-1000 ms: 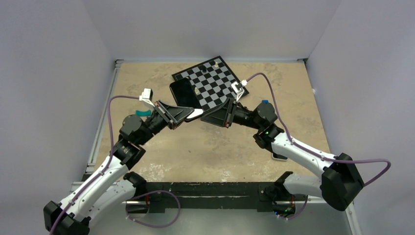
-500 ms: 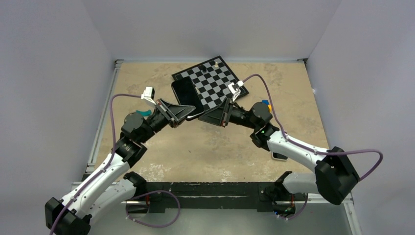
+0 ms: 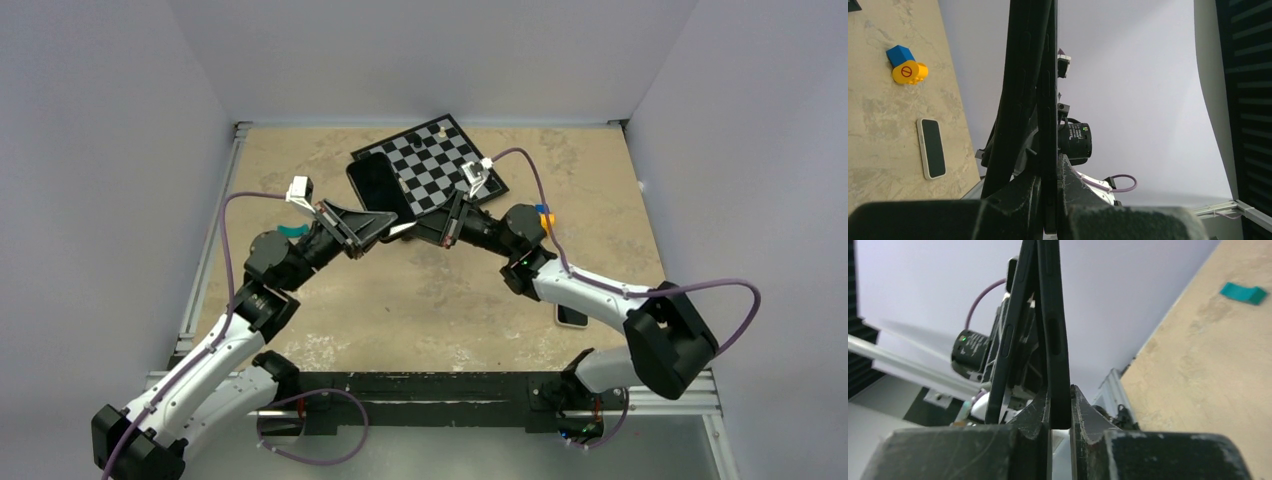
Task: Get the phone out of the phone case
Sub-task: Remove the phone case from the phone, then place the phone at the center of the board.
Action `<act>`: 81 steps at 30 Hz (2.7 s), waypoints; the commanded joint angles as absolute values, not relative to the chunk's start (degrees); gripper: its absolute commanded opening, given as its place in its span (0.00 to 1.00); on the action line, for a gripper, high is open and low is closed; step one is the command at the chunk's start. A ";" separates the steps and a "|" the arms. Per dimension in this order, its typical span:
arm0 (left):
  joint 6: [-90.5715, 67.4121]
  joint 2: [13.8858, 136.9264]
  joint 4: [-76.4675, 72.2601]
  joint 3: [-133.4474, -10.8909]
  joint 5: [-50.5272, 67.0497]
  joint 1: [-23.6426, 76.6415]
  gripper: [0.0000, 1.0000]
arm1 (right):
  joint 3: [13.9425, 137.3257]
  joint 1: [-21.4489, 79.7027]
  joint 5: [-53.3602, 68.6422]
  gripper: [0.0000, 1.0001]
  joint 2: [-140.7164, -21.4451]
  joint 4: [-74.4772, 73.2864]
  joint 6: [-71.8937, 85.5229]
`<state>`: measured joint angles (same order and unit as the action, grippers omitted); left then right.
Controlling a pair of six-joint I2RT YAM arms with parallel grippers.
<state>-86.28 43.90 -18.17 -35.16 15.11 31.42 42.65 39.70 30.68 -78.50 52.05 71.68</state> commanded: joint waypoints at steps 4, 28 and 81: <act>-89.74 41.43 -24.99 -30.90 18.85 31.90 0.00 | 52.18 28.12 10.26 0.00 -69.13 22.60 59.87; -46.24 62.66 0.46 -39.11 27.48 17.59 0.00 | 36.36 14.50 18.23 0.00 -29.33 -18.42 33.67; -2.36 145.34 63.97 -135.82 14.79 -5.73 0.49 | 46.08 14.36 20.04 0.00 -33.14 -27.21 30.66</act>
